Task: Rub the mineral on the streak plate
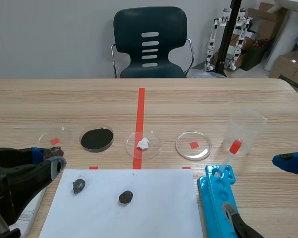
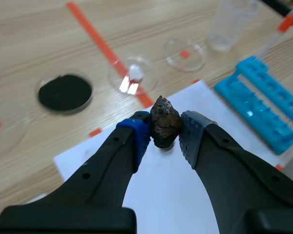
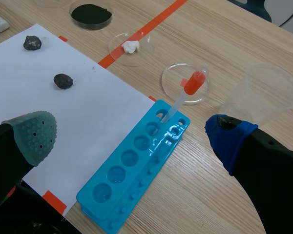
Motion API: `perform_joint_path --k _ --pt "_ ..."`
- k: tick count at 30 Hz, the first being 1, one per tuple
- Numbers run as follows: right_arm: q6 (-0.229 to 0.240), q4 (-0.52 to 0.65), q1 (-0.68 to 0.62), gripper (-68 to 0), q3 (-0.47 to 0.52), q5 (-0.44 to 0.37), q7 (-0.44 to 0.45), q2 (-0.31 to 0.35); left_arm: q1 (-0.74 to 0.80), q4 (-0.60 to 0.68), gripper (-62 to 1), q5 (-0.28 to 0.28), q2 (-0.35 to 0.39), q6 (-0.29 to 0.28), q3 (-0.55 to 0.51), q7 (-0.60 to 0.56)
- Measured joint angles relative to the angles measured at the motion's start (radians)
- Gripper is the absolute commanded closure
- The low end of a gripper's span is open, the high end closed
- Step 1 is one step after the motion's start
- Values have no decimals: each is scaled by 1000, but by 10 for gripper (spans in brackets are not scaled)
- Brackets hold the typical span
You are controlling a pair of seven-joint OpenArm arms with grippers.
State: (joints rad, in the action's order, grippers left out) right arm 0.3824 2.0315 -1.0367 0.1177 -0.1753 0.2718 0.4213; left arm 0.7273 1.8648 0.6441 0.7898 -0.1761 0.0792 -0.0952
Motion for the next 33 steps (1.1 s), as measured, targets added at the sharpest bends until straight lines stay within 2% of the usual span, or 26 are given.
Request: perform_joint_path --k 11,19,33 --pt "0 0 0 -647 0 0 0 0 34 318 -70 -161 0 10 0 33" --pt "0 0 0 -647 0 0 0 0 34 370 -70 -232 0 10 0 34" --pt "0 0 0 -647 0 0 0 0 34 372 -70 -232 0 10 0 34"
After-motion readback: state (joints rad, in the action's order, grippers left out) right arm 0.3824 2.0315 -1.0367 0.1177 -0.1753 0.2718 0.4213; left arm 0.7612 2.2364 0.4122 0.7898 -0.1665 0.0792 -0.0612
